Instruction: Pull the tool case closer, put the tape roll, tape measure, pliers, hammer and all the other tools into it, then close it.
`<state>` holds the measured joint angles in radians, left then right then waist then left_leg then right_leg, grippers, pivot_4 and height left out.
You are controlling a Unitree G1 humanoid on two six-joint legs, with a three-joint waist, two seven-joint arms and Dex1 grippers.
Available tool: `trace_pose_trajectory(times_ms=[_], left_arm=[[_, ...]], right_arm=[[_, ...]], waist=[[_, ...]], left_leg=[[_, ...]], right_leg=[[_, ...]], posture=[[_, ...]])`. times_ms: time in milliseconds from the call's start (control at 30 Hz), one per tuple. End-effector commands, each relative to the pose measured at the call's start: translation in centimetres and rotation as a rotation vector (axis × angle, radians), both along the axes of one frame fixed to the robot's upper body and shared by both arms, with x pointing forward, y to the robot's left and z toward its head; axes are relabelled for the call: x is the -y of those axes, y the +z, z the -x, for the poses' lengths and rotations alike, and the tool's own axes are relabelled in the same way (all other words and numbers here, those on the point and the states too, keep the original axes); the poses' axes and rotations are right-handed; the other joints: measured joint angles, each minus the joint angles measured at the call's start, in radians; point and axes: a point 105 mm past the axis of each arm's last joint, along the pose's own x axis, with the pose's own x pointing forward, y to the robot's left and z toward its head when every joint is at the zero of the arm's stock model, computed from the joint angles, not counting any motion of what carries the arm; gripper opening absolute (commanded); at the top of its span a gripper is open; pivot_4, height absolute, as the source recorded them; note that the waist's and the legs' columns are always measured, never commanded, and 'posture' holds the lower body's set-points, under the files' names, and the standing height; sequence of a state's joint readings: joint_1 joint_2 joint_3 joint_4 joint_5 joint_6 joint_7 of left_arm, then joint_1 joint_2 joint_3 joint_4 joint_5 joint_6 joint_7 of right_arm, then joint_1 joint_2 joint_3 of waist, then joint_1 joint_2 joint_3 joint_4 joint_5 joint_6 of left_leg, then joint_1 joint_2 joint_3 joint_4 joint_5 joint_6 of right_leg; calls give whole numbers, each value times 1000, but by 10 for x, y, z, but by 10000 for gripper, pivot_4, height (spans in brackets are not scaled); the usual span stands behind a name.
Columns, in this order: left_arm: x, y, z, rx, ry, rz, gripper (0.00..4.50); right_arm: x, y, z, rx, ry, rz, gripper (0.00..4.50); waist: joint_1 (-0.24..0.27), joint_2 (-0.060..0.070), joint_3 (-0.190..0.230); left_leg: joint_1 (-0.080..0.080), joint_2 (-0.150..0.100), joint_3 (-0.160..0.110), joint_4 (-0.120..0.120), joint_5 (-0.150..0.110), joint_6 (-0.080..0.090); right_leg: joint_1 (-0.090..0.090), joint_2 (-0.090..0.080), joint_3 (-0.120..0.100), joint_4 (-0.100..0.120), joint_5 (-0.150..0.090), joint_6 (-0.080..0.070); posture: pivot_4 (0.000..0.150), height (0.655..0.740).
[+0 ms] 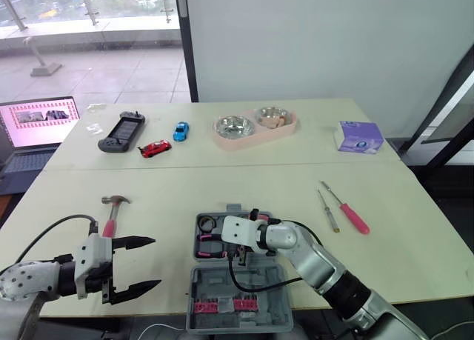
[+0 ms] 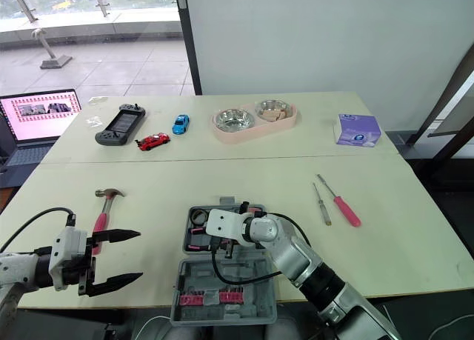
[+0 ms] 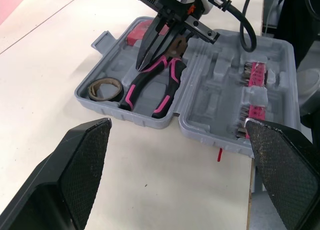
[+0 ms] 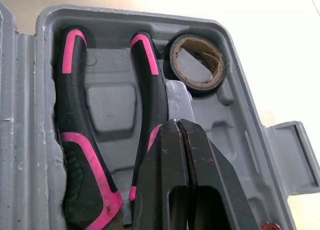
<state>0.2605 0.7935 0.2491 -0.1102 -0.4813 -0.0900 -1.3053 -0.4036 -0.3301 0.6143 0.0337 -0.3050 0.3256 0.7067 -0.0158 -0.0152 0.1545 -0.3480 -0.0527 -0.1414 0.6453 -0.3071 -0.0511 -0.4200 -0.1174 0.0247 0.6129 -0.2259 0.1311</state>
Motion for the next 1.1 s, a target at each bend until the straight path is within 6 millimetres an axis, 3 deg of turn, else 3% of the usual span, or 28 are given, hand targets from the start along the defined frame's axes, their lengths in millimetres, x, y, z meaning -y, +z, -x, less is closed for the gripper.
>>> trace_pose_trajectory(times_ms=[33,133,233,367,400,500,600,733,900,1100], left_arm=[[-4,7,-4,28,10,-21,45000],[-7,5,-13,12,56,-19,45000],[-7,0,-27,10,132,-25,45000],[5,-5,-37,5,155,-19,45000],[8,-8,-37,-12,153,-13,45000],[20,-24,-29,-145,106,-33,37386],[31,-41,-20,-194,39,-115,22008],[43,-56,-20,-224,31,-134,1641],[50,-73,-34,-197,86,-181,246],[56,-87,-46,-211,120,-202,246]], right_arm=[[7,-13,4,-92,-62,-74,398],[7,32,-9,-15,-86,-250,398],[21,67,-14,-49,-110,-360,398],[51,92,9,-236,-19,-383,398],[61,93,17,-291,-1,-361,398],[106,79,36,-466,-5,-230,0],[143,56,43,-520,-62,-73,0],[146,42,41,-518,-100,-32,0],[138,22,37,-449,-118,64,0],[122,13,36,-400,-103,117,0]], waist=[[0,0,0],[0,-1,3],[0,4,9],[2,5,14],[2,5,14],[4,5,17],[2,4,20],[-7,3,21],[5,3,22],[8,4,21]], left_leg=[[0,0,0,0,0,0],[-2,0,0,0,0,0],[-7,0,0,2,0,0],[-8,0,-1,2,0,0],[-8,0,-1,1,0,0],[-9,0,-1,1,0,1],[-9,-1,1,1,-1,1],[-8,1,2,2,-1,1],[-9,0,2,3,0,1],[-8,-1,2,3,0,0]], right_leg=[[0,0,0,0,0,0],[-1,0,0,0,0,0],[-6,0,0,0,1,1],[-7,0,0,0,2,3],[-7,0,0,-1,2,3],[-7,0,0,-2,2,3],[-7,-1,-1,-2,2,3],[-7,0,0,-1,2,3],[-7,-1,0,-1,3,3],[-6,-2,0,-1,3,3]], posture=[[1500,7360],[1500,7360],[1500,7360],[1500,7360],[1500,7360],[1500,7360],[1500,7360],[1500,7360],[1500,7360],[1500,7360]])
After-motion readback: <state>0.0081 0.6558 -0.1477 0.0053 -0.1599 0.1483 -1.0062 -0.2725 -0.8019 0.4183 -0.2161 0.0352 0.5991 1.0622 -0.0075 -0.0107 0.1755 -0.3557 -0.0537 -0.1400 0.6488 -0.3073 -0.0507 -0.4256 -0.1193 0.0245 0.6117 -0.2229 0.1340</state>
